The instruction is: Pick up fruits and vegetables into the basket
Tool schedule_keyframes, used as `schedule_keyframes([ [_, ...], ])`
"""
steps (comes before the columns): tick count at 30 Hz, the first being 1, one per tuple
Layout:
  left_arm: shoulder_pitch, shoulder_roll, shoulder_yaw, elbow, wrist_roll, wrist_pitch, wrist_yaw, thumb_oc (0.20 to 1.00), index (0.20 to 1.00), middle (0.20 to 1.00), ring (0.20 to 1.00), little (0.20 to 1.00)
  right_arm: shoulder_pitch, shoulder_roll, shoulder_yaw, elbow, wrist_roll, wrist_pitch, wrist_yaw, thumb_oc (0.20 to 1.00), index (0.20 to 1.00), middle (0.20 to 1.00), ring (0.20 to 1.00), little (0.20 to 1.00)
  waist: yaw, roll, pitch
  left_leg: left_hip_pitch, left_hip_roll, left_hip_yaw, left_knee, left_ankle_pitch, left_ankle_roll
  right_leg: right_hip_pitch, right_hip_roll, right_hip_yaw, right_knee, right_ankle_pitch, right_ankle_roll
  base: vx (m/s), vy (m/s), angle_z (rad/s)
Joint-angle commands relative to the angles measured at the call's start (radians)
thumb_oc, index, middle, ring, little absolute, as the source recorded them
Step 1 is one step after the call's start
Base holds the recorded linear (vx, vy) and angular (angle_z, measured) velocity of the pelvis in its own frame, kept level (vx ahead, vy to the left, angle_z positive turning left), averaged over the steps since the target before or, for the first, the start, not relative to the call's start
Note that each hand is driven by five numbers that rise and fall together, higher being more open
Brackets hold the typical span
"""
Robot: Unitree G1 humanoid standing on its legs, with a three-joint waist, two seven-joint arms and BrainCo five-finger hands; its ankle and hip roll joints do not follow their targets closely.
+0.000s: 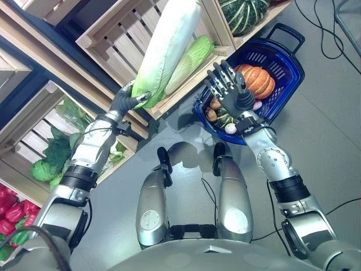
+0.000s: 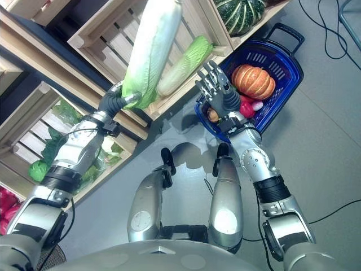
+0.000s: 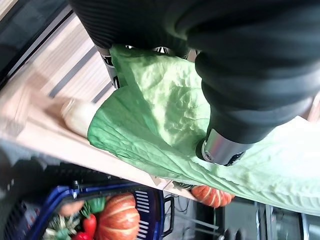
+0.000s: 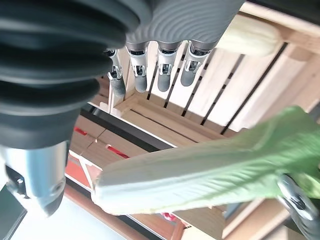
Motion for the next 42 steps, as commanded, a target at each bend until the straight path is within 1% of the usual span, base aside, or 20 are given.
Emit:
schedule_keyframes([
  [1,-0.012,0.09,-0.01,-0.139,0.096,-0.12,0.019,0.2,0.2,0.2,0.2,0.2,-0.066,0.021,0.003,-0.038,-0.01,-0.073,-0.047,1.0,1.0,1.0,1.0,1.0,0.004,-0.054,-0.048,0.002,-0.042,0.038,0.111,-0.134,0.063,0.085,-0.028,-0.024,-0.108,0.041,0.048,0.03,-0.028,0.12],
  [4,-0.013,0.097,-0.021,-0.158,0.152,-0.135,0.026,0.2,0.2,0.2,0.2,0.2,-0.079,0.024,0.004,-0.021,0.012,-0.091,-0.071,1.0,1.0,1.0,1.0,1.0,0.011,-0.054,-0.051,0.008,-0.042,0.034,0.114,-0.137,0.064,0.097,-0.029,-0.028,-0.11,0.039,0.048,0.02,-0.018,0.05],
  [6,-0.017,0.111,-0.034,-0.176,0.201,-0.157,0.042,0.2,0.2,0.2,0.2,0.2,-0.094,0.026,0.004,-0.013,0.03,-0.094,-0.094,1.0,1.0,1.0,1.0,1.0,0.016,-0.053,-0.053,0.01,-0.042,0.031,0.117,-0.139,0.063,0.103,-0.03,-0.029,-0.109,0.038,0.048,0.01,-0.015,0.01],
  [7,-0.021,0.117,-0.04,-0.198,0.217,-0.15,0.051,0.2,0.2,0.2,0.2,0.2,-0.101,0.028,0.006,-0.006,0.048,-0.095,-0.11,1.0,1.0,1.0,1.0,1.0,0.021,-0.053,-0.055,0.012,-0.041,0.029,0.12,-0.141,0.062,0.107,-0.031,-0.032,-0.109,0.037,0.048,0.0,0.0,0.0],
  [8,-0.022,0.12,-0.044,-0.205,0.251,-0.162,0.066,0.2,0.2,0.2,0.2,0.2,-0.104,0.029,0.008,0.002,0.055,-0.096,-0.123,1.0,1.0,1.0,1.0,1.0,0.023,-0.053,-0.057,0.015,-0.041,0.028,0.12,-0.142,0.061,0.112,-0.031,-0.034,-0.11,0.036,0.049,0.03,-0.027,0.03],
  [11,-0.026,0.126,-0.062,-0.221,0.304,-0.168,0.096,0.2,0.2,0.2,0.2,0.2,-0.107,0.04,0.009,0.011,0.066,-0.095,-0.156,1.0,1.0,1.0,1.0,1.0,0.027,-0.053,-0.06,0.019,-0.04,0.025,0.119,-0.142,0.061,0.121,-0.03,-0.035,-0.114,0.036,0.049,0.01,-0.02,0.06],
  [13,-0.031,0.131,-0.071,-0.232,0.359,-0.187,0.124,0.2,0.2,0.2,0.2,0.2,-0.111,0.04,0.006,0.018,0.077,-0.091,-0.179,1.0,1.0,1.0,1.0,1.0,0.03,-0.054,-0.061,0.022,-0.04,0.023,0.117,-0.143,0.061,0.126,-0.028,-0.037,-0.119,0.036,0.05,0.0,-0.009,0.02],
  [17,-0.044,0.142,-0.09,-0.259,0.436,-0.205,0.171,0.2,0.2,0.2,0.2,0.2,-0.114,0.048,0.015,0.04,0.112,-0.081,-0.219,1.0,1.0,1.0,1.0,1.0,0.037,-0.058,-0.06,0.022,-0.037,0.02,0.12,-0.144,0.061,0.13,-0.026,-0.041,-0.116,0.036,0.05,0.0,-0.015,0.01],
  [24,-0.075,0.146,-0.126,-0.291,0.543,-0.222,0.221,0.2,0.2,0.2,0.2,0.2,-0.121,0.058,0.045,0.078,0.117,-0.072,-0.231,1.0,1.0,1.0,1.0,1.0,0.045,-0.06,-0.057,0.022,-0.039,0.014,0.117,-0.143,0.061,0.134,-0.024,-0.046,-0.12,0.038,0.053,-0.01,-0.011,0.04],
  [26,-0.092,0.146,-0.149,-0.31,0.589,-0.197,0.214,0.2,0.2,0.2,0.2,0.2,-0.126,0.063,0.065,0.082,0.083,-0.086,-0.22,1.0,1.0,1.0,1.0,1.0,0.047,-0.061,-0.055,0.02,-0.039,0.011,0.118,-0.143,0.061,0.134,-0.024,-0.048,-0.12,0.039,0.055,0.0,0.0,0.0],
  [28,-0.1,0.148,-0.158,-0.316,0.58,-0.17,0.187,0.2,0.2,0.2,0.2,0.2,-0.131,0.063,0.071,0.079,0.06,-0.094,-0.205,1.0,1.0,1.0,1.0,1.0,0.047,-0.061,-0.055,0.019,-0.039,0.01,0.117,-0.144,0.06,0.134,-0.024,-0.048,-0.123,0.04,0.056,-0.02,-0.001,0.04],
  [29,-0.11,0.144,-0.174,-0.317,0.561,-0.124,0.141,0.2,0.2,0.2,0.2,0.2,-0.141,0.058,0.081,0.07,0.035,-0.109,-0.185,1.0,1.0,1.0,1.0,1.0,0.045,-0.061,-0.053,0.02,-0.039,0.011,0.114,-0.143,0.06,0.134,-0.024,-0.048,-0.125,0.041,0.059,-0.03,0.007,0.06],
  [30,-0.114,0.143,-0.183,-0.323,0.554,-0.097,0.112,0.2,0.2,0.2,0.2,0.2,-0.146,0.056,0.086,0.062,0.024,-0.117,-0.16,1.0,1.0,1.0,1.0,1.0,0.044,-0.06,-0.052,0.02,-0.04,0.01,0.113,-0.143,0.06,0.134,-0.023,-0.048,-0.126,0.042,0.06,-0.03,0.008,0.06],
  [31,-0.115,0.144,-0.186,-0.326,0.551,-0.088,0.106,0.2,0.2,0.2,0.2,0.2,-0.148,0.055,0.088,0.058,0.02,-0.119,-0.153,1.0,1.0,1.0,1.0,1.0,0.044,-0.06,-0.052,0.02,-0.04,0.01,0.113,-0.143,0.06,0.133,-0.023,-0.048,-0.126,0.042,0.06,-0.03,0.017,0.04],
  [32,-0.113,0.138,-0.205,-0.337,0.548,-0.055,0.088,0.2,0.2,0.2,0.2,0.2,-0.154,0.053,0.101,0.023,-0.008,-0.127,-0.117,1.0,1.0,1.0,1.0,1.0,0.041,-0.058,-0.053,0.017,-0.043,0.009,0.111,-0.143,0.059,0.132,-0.023,-0.047,-0.132,0.044,0.062,-0.03,0.025,0.01],
  [33,-0.112,0.137,-0.21,-0.343,0.545,-0.036,0.075,0.2,0.2,0.2,0.2,0.2,-0.158,0.05,0.109,0.008,-0.014,-0.132,-0.083,1.0,1.0,1.0,1.0,1.0,0.04,-0.057,-0.053,0.017,-0.044,0.009,0.11,-0.144,0.06,0.131,-0.024,-0.047,-0.134,0.044,0.064,-0.03,0.028,-0.01],
  [35,-0.113,0.137,-0.214,-0.347,0.54,-0.02,0.061,0.2,0.2,0.2,0.2,0.2,-0.163,0.046,0.116,-0.008,-0.021,-0.128,-0.054,1.0,1.0,1.0,1.0,1.0,0.038,-0.056,-0.052,0.017,-0.044,0.008,0.109,-0.145,0.059,0.13,-0.025,-0.047,-0.134,0.044,0.065,0.0,0.0,0.0],
  [37,-0.109,0.141,-0.226,-0.358,0.533,0.032,0.014,0.2,0.2,0.2,0.2,0.2,-0.19,0.023,0.138,-0.06,-0.046,-0.133,0.003,1.0,1.0,1.0,1.0,1.0,0.037,-0.052,-0.054,0.015,-0.048,0.008,0.107,-0.146,0.06,0.128,-0.027,-0.044,-0.139,0.045,0.069,-0.03,0.037,0.0],
  [40,-0.103,0.144,-0.234,-0.365,0.505,0.102,-0.05,0.2,0.2,0.2,0.2,0.2,-0.216,0.001,0.152,-0.098,-0.096,-0.159,0.017,1.0,1.0,1.0,1.0,1.0,0.037,-0.047,-0.055,0.016,-0.049,0.007,0.106,-0.148,0.06,0.129,-0.03,-0.043,-0.142,0.045,0.073,-0.02,0.02,0.0],
  [42,-0.102,0.146,-0.245,-0.366,0.532,0.134,-0.08,0.2,0.2,0.2,0.2,0.2,-0.239,-0.014,0.158,-0.117,-0.124,-0.172,0.017,1.0,1.0,1.0,1.0,1.0,0.037,-0.042,-0.056,0.019,-0.05,0.007,0.103,-0.149,0.059,0.132,-0.031,-0.043,-0.146,0.045,0.075,-0.01,0.017,0.01],
])
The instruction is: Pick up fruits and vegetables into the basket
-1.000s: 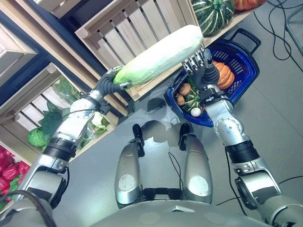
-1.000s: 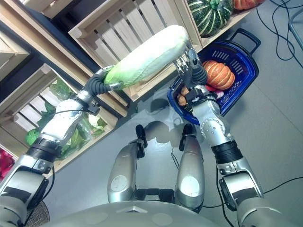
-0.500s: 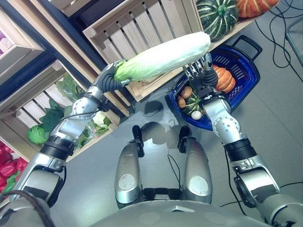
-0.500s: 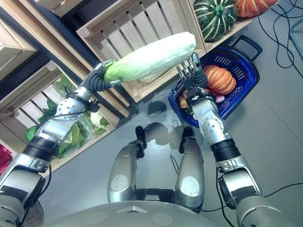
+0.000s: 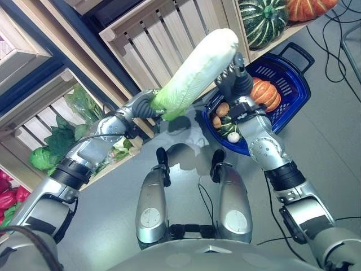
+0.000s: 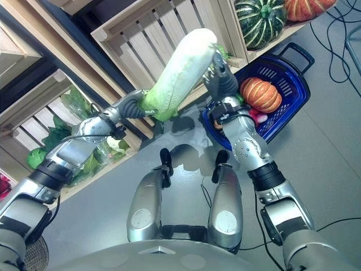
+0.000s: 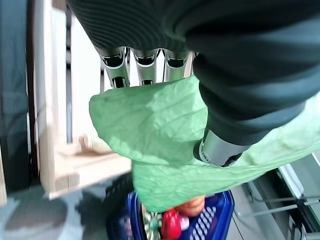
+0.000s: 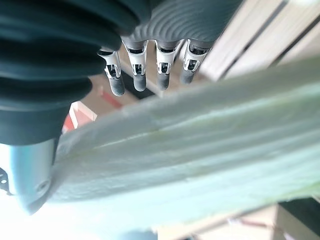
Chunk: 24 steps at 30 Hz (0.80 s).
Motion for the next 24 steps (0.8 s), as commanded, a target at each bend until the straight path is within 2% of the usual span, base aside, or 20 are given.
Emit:
schedule_keyframes([
  [1,-0.037,0.028,-0.025,-0.147,0.008,0.025,-0.046,0.2,0.2,0.2,0.2,0.2,-0.087,0.0,0.01,-0.121,-0.065,-0.052,0.044,1.0,1.0,1.0,1.0,1.0,-0.016,-0.018,-0.056,0.005,-0.048,0.037,0.087,-0.129,0.047,0.051,-0.024,0.001,-0.089,0.038,0.056,0.0,0.0,0.0],
  [3,-0.043,0.033,-0.035,-0.152,0.001,0.074,-0.09,0.2,0.2,0.2,0.2,0.2,-0.111,-0.015,0.017,-0.141,-0.086,-0.042,0.025,1.0,1.0,1.0,1.0,1.0,-0.016,-0.014,-0.056,0.009,-0.05,0.037,0.082,-0.129,0.047,0.055,-0.025,0.001,-0.096,0.038,0.058,0.0,0.0,0.0],
  [8,-0.052,0.041,-0.057,-0.165,-0.003,0.109,-0.112,0.2,0.2,0.2,0.2,0.2,-0.16,-0.041,0.044,-0.159,-0.127,-0.008,-0.008,1.0,1.0,1.0,1.0,1.0,-0.014,-0.008,-0.054,0.015,-0.051,0.037,0.074,-0.128,0.046,0.063,-0.025,0.003,-0.106,0.038,0.059,0.0,0.0,0.0],
  [13,-0.069,0.044,-0.07,-0.155,0.001,0.1,-0.107,0.2,0.2,0.2,0.2,0.2,-0.197,-0.068,0.07,-0.137,-0.187,0.033,-0.022,1.0,1.0,1.0,1.0,1.0,-0.011,-0.008,-0.053,0.017,-0.05,0.039,0.072,-0.127,0.042,0.069,-0.025,0.0,-0.112,0.036,0.059,0.0,0.0,0.0],
  [16,-0.079,0.048,-0.067,-0.157,0.01,0.098,-0.111,0.2,0.2,0.2,0.2,0.2,-0.214,-0.092,0.087,-0.12,-0.255,0.122,-0.019,1.0,1.0,1.0,1.0,1.0,-0.009,-0.01,-0.052,0.019,-0.049,0.038,0.069,-0.125,0.04,0.073,-0.025,-0.004,-0.115,0.037,0.057,0.0,0.0,0.0],
  [18,-0.081,0.056,-0.065,-0.156,0.018,0.091,-0.107,0.2,0.2,0.2,0.2,0.2,-0.223,-0.115,0.106,-0.102,-0.299,0.158,-0.013,1.0,1.0,1.0,1.0,1.0,-0.006,-0.012,-0.052,0.019,-0.048,0.038,0.07,-0.124,0.039,0.075,-0.025,-0.006,-0.116,0.036,0.056,0.0,0.0,0.0],
  [20,-0.085,0.064,-0.06,-0.152,0.017,0.087,-0.103,0.2,0.2,0.2,0.2,0.2,-0.223,-0.137,0.123,-0.087,-0.308,0.199,-0.025,1.0,1.0,1.0,1.0,1.0,-0.004,-0.016,-0.052,0.02,-0.046,0.038,0.069,-0.122,0.037,0.079,-0.024,-0.009,-0.119,0.035,0.055,-0.01,-0.034,0.01],
  [24,-0.094,0.077,-0.049,-0.141,0.017,0.073,-0.085,0.2,0.2,0.2,0.2,0.2,-0.217,-0.152,0.149,-0.034,-0.268,0.241,0.02,1.0,1.0,1.0,1.0,1.0,0.0,-0.023,-0.048,0.024,-0.043,0.038,0.064,-0.118,0.035,0.085,-0.021,-0.016,-0.123,0.035,0.052,-0.01,-0.017,0.0],
])
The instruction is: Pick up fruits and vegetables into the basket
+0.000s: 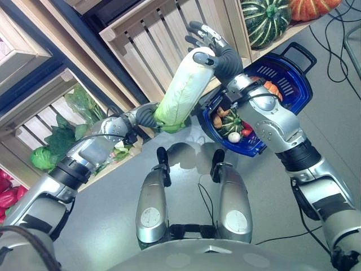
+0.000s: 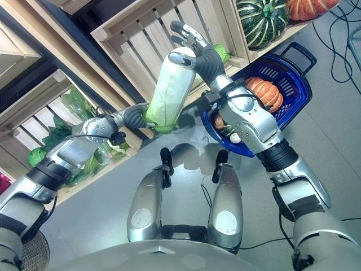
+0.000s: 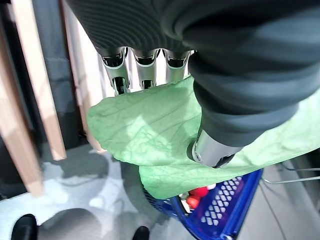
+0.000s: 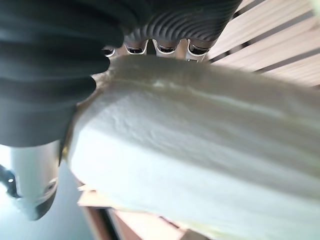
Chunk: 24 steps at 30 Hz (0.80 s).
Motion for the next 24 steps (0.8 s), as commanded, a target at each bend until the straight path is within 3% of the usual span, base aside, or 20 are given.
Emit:
schedule_keyframes([
  [1,-0.075,0.015,0.018,-0.127,0.003,-0.078,0.035,0.2,0.2,0.2,0.2,0.2,-0.04,0.026,0.066,0.007,-0.003,0.039,0.058,1.0,1.0,1.0,1.0,1.0,0.0,-0.025,-0.047,0.018,-0.038,0.037,0.082,-0.123,0.036,0.083,-0.019,-0.014,-0.12,0.035,0.051,-0.03,-0.035,0.01],
  [2,-0.078,0.017,0.018,-0.127,0.004,-0.082,0.033,0.2,0.2,0.2,0.2,0.2,-0.041,0.029,0.075,0.024,-0.041,0.064,0.069,0.664,0.664,0.664,0.664,0.664,0.002,-0.026,-0.046,0.016,-0.039,0.036,0.085,-0.123,0.036,0.081,-0.019,-0.014,-0.117,0.034,0.051,0.0,0.0,0.0],
  [3,-0.081,0.017,0.019,-0.128,0.004,-0.083,0.03,0.2,0.2,0.2,0.2,0.2,-0.043,0.028,0.082,0.036,-0.078,0.09,0.072,0.2,0.2,0.2,0.2,0.2,0.003,-0.026,-0.045,0.015,-0.039,0.035,0.085,-0.123,0.035,0.081,-0.019,-0.015,-0.116,0.034,0.05,0.0,0.0,0.0],
  [7,-0.087,0.017,0.03,-0.134,-0.024,-0.071,-0.01,0.2,0.2,0.2,0.2,0.2,-0.058,0.003,0.123,0.076,-0.235,0.189,0.115,0.2,0.2,0.2,0.2,0.2,0.01,-0.03,-0.041,0.018,-0.04,0.033,0.081,-0.12,0.034,0.085,-0.018,-0.018,-0.118,0.035,0.048,-0.01,-0.016,0.04],
  [8,-0.087,0.018,0.032,-0.136,-0.031,-0.066,-0.014,0.2,0.2,0.2,0.2,0.2,-0.06,-0.005,0.132,0.079,-0.254,0.201,0.112,0.416,0.416,0.416,0.416,0.416,0.01,-0.031,-0.04,0.019,-0.039,0.033,0.08,-0.119,0.034,0.086,-0.018,-0.019,-0.118,0.035,0.048,-0.02,-0.018,0.07],
  [9,-0.089,0.018,0.033,-0.136,-0.039,-0.06,-0.022,0.2,0.2,0.2,0.2,0.2,-0.064,-0.019,0.143,0.088,-0.273,0.212,0.112,0.849,0.849,0.849,0.849,0.849,0.011,-0.033,-0.038,0.022,-0.038,0.033,0.078,-0.118,0.035,0.09,-0.017,-0.02,-0.121,0.035,0.046,-0.02,-0.015,0.06],
  [12,-0.09,0.022,0.037,-0.136,-0.06,-0.052,-0.027,0.2,0.2,0.2,0.2,0.2,-0.068,-0.031,0.153,0.094,-0.249,0.227,0.152,0.84,0.84,0.84,0.84,0.84,0.011,-0.035,-0.037,0.023,-0.037,0.033,0.073,-0.116,0.034,0.091,-0.015,-0.022,-0.123,0.035,0.045,-0.03,-0.013,0.03],
  [13,-0.087,0.021,0.037,-0.132,-0.069,-0.053,-0.02,0.2,0.2,0.2,0.2,0.2,-0.065,-0.035,0.161,0.088,-0.187,0.242,0.178,1.0,1.0,1.0,1.0,1.0,0.013,-0.037,-0.036,0.02,-0.038,0.03,0.075,-0.116,0.035,0.09,-0.014,-0.022,-0.121,0.034,0.044,0.0,0.0,0.0],
  [18,-0.085,0.006,0.029,-0.121,-0.069,-0.061,-0.021,0.2,0.2,0.2,0.2,0.2,-0.05,0.002,0.154,0.113,-0.095,0.223,0.205,1.0,1.0,1.0,1.0,1.0,0.017,-0.036,-0.036,0.021,-0.043,0.027,0.073,-0.116,0.036,0.089,-0.015,-0.022,-0.123,0.035,0.045,0.0,0.0,0.0],
  [23,-0.088,-0.005,0.017,-0.122,-0.089,-0.049,-0.07,0.2,0.2,0.2,0.2,0.2,-0.057,0.031,0.162,0.123,-0.147,0.221,0.22,1.0,1.0,1.0,1.0,1.0,0.02,-0.032,-0.037,0.024,-0.047,0.027,0.068,-0.116,0.037,0.092,-0.014,-0.019,-0.129,0.039,0.046,0.0,0.002,0.01],
  [24,-0.089,-0.008,0.014,-0.123,-0.094,-0.042,-0.077,0.2,0.2,0.2,0.2,0.2,-0.058,0.033,0.167,0.122,-0.154,0.22,0.224,0.831,0.831,0.831,0.831,0.831,0.02,-0.032,-0.038,0.027,-0.048,0.027,0.065,-0.116,0.037,0.096,-0.014,-0.019,-0.134,0.04,0.047,0.0,0.0,0.0],
])
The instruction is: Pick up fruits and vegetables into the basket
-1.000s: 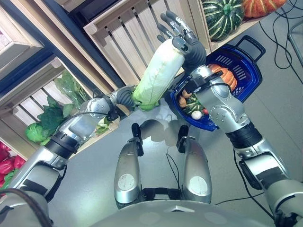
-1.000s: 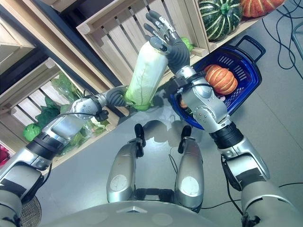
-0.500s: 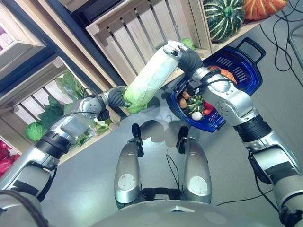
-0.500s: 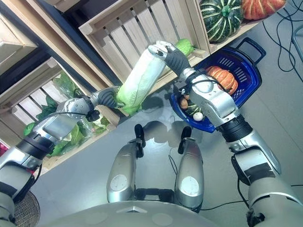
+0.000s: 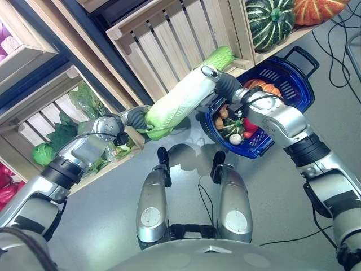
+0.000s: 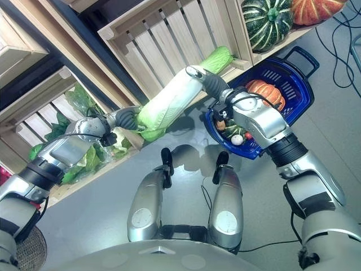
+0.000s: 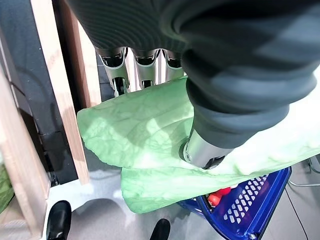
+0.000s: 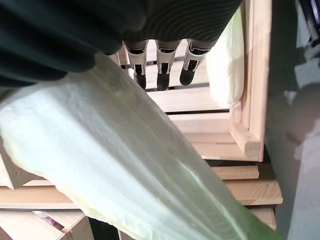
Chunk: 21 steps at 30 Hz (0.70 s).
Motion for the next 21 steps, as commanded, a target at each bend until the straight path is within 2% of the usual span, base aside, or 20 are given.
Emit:
schedule_keyframes([
  [1,-0.089,-0.04,0.011,-0.165,-0.092,-0.061,-0.021,0.2,0.2,0.2,0.2,0.2,-0.019,0.087,0.091,-0.029,-0.025,-0.021,0.072,0.404,0.404,0.404,0.404,0.404,0.012,-0.032,-0.039,0.024,-0.038,0.043,0.078,-0.127,0.033,0.083,-0.002,0.003,-0.134,0.041,0.047,0.0,0.0,0.0],
  [2,-0.089,-0.04,0.007,-0.165,-0.098,-0.056,-0.023,0.2,0.2,0.2,0.2,0.2,-0.021,0.085,0.096,-0.037,-0.018,-0.027,0.074,0.2,0.2,0.2,0.2,0.2,0.011,-0.032,-0.04,0.026,-0.039,0.043,0.076,-0.127,0.033,0.084,-0.002,0.004,-0.136,0.041,0.048,0.0,0.0,0.0],
  [6,-0.089,-0.045,0.0,-0.161,-0.114,-0.049,-0.029,0.2,0.2,0.2,0.2,0.2,-0.017,0.096,0.101,-0.069,0.09,-0.058,0.099,0.2,0.2,0.2,0.2,0.2,0.011,-0.03,-0.041,0.032,-0.039,0.041,0.074,-0.129,0.034,0.089,-0.003,0.004,-0.139,0.043,0.049,0.0,0.0,0.0],
  [9,-0.091,-0.057,-0.009,-0.156,-0.119,-0.047,-0.021,0.2,0.2,0.2,0.2,0.2,-0.007,0.126,0.095,-0.075,0.136,-0.096,0.072,0.2,0.2,0.2,0.2,0.2,0.012,-0.028,-0.043,0.032,-0.04,0.04,0.075,-0.131,0.034,0.089,-0.005,0.005,-0.14,0.044,0.05,0.01,0.002,0.04],
  [14,-0.092,-0.07,-0.013,-0.162,-0.111,-0.034,-0.034,0.2,0.2,0.2,0.2,0.2,0.006,0.16,0.079,-0.08,0.113,-0.12,0.024,0.2,0.2,0.2,0.2,0.2,0.011,-0.024,-0.042,0.03,-0.043,0.038,0.072,-0.132,0.035,0.086,-0.006,0.006,-0.14,0.044,0.052,0.0,0.001,0.02],
  [21,-0.094,-0.066,-0.012,-0.171,-0.115,-0.009,-0.048,0.2,0.2,0.2,0.2,0.2,0.009,0.148,0.073,-0.095,0.122,-0.146,-0.012,0.2,0.2,0.2,0.2,0.2,0.005,-0.022,-0.039,0.035,-0.042,0.041,0.063,-0.128,0.035,0.086,-0.005,0.007,-0.144,0.046,0.052,0.0,0.0,0.0],
])
